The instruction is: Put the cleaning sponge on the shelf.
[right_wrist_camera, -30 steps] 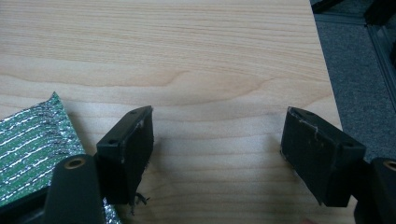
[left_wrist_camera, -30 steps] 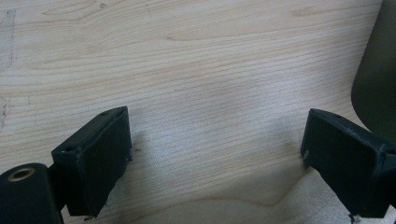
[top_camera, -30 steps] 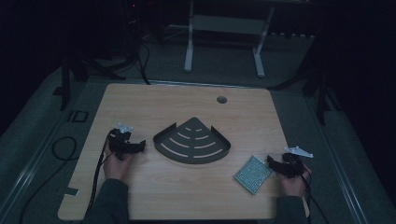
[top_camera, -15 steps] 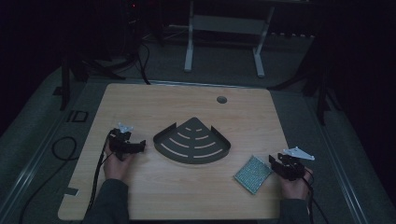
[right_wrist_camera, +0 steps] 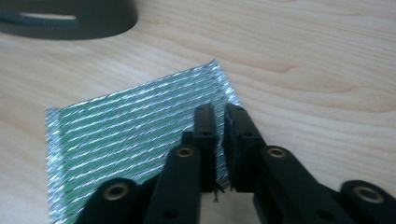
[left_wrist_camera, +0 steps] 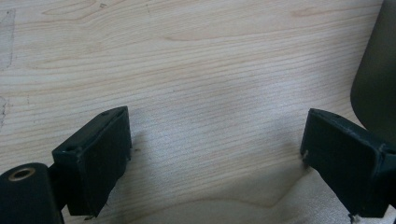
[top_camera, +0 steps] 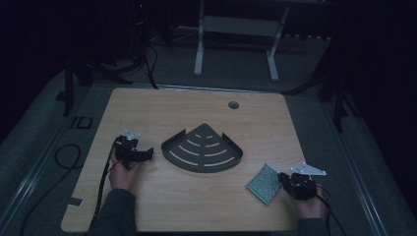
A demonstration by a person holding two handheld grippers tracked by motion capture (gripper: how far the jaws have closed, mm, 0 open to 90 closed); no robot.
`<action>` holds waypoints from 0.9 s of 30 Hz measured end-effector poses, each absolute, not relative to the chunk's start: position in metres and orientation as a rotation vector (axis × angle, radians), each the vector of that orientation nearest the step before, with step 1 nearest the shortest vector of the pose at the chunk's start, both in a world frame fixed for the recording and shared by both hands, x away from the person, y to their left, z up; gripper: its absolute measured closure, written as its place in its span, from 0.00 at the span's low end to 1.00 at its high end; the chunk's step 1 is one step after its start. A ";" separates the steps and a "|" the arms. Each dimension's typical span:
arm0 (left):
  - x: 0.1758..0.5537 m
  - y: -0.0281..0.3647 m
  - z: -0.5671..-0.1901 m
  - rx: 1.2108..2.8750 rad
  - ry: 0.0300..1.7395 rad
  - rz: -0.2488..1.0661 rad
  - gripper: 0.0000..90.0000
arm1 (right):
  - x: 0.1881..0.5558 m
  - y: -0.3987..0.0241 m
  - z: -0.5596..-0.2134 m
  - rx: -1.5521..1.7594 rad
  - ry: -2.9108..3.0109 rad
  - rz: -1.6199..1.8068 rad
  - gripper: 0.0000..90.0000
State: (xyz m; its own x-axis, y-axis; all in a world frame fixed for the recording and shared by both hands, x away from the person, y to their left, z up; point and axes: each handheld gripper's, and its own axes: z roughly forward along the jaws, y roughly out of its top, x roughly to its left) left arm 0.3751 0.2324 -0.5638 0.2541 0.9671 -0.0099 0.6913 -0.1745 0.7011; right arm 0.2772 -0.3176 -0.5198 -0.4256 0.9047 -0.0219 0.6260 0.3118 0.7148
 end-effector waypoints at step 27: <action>0.375 0.232 -0.564 1.939 1.502 0.604 0.10 | 0.259 -0.305 -0.534 1.358 2.222 0.851 1.00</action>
State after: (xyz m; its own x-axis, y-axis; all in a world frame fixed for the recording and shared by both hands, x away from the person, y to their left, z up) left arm 0.3751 0.2322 -0.5638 0.2536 0.9672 -0.0100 0.6913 -0.1740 0.7013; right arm 0.2595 -0.3045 -0.5338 -0.4488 0.8934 -0.0216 0.6505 0.3431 0.6776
